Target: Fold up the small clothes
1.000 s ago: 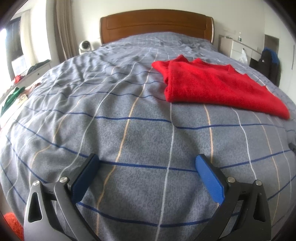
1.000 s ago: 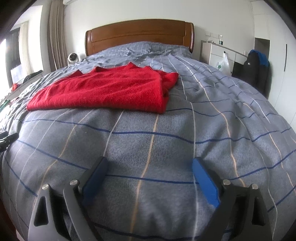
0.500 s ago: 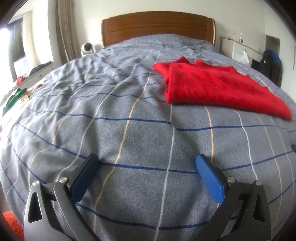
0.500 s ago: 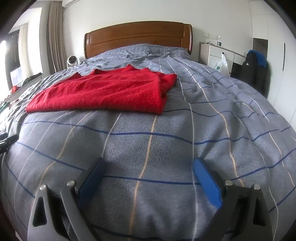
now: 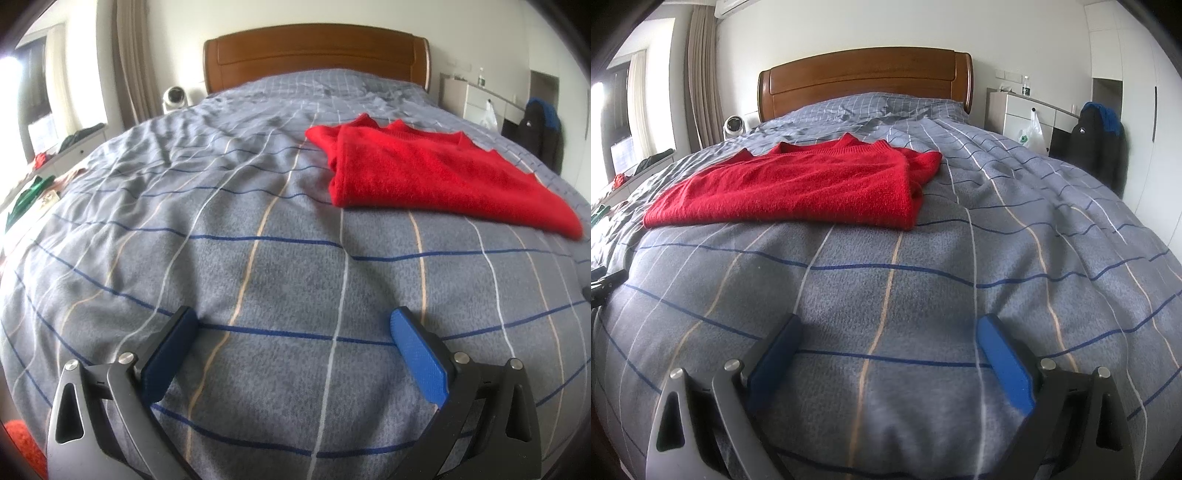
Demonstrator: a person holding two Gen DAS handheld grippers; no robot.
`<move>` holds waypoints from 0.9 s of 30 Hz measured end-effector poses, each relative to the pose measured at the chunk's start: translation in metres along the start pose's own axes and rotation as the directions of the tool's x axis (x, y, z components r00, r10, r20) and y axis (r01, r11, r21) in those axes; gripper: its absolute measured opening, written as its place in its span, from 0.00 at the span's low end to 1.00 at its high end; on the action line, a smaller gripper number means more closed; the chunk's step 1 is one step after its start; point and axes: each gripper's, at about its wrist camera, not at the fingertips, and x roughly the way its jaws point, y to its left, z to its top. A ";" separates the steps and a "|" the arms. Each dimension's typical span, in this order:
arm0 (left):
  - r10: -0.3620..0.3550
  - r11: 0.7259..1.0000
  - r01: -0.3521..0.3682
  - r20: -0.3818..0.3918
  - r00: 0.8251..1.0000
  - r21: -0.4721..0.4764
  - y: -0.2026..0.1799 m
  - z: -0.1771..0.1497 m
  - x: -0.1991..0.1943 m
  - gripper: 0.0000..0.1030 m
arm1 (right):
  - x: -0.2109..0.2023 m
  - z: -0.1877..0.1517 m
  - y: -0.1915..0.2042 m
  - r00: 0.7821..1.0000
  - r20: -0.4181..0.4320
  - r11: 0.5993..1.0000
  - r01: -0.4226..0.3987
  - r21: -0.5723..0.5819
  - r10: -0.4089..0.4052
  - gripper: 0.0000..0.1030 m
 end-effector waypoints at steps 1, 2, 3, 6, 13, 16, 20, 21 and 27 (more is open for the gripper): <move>0.000 1.000 0.000 0.000 1.000 0.000 0.000 0.000 0.000 1.00 | 0.000 0.000 -0.001 1.000 0.000 1.000 -0.001 0.000 0.001 0.92; 0.000 1.000 0.000 0.000 1.000 0.000 0.000 0.000 0.000 1.00 | 0.000 0.000 -0.001 1.000 0.000 1.000 -0.001 0.001 0.001 0.92; 0.000 1.000 0.000 0.001 1.000 0.000 0.000 0.000 0.000 1.00 | 0.000 0.000 -0.001 1.000 0.000 1.000 -0.001 0.001 0.001 0.92; 0.000 1.000 0.000 0.001 1.000 0.000 0.000 0.000 0.000 1.00 | 0.000 0.000 -0.001 1.000 -0.001 1.000 -0.001 0.001 0.001 0.92; -0.045 0.999 0.045 -0.033 0.998 -0.006 0.006 0.005 -0.007 0.99 | 0.000 0.002 -0.001 1.000 -0.023 1.000 -0.002 0.005 0.002 0.93; -0.104 0.994 0.104 -0.031 0.994 -0.015 0.014 0.010 -0.017 0.99 | -0.002 0.014 -0.002 0.994 -0.111 1.000 -0.012 0.010 0.013 0.93; -0.140 0.990 0.140 0.017 0.990 -0.018 0.022 0.015 -0.024 1.00 | -0.004 0.058 -0.024 0.976 -0.143 0.977 -0.144 0.158 0.166 0.93; -0.135 0.991 0.135 0.026 0.991 -0.007 0.023 0.015 -0.024 0.99 | -0.002 0.073 -0.031 0.973 -0.134 0.969 -0.160 0.187 0.186 0.93; -0.096 0.995 0.096 -0.008 0.995 0.012 0.024 0.015 -0.009 0.99 | 0.057 0.147 -0.065 0.957 -0.150 0.928 -0.189 0.322 0.247 0.87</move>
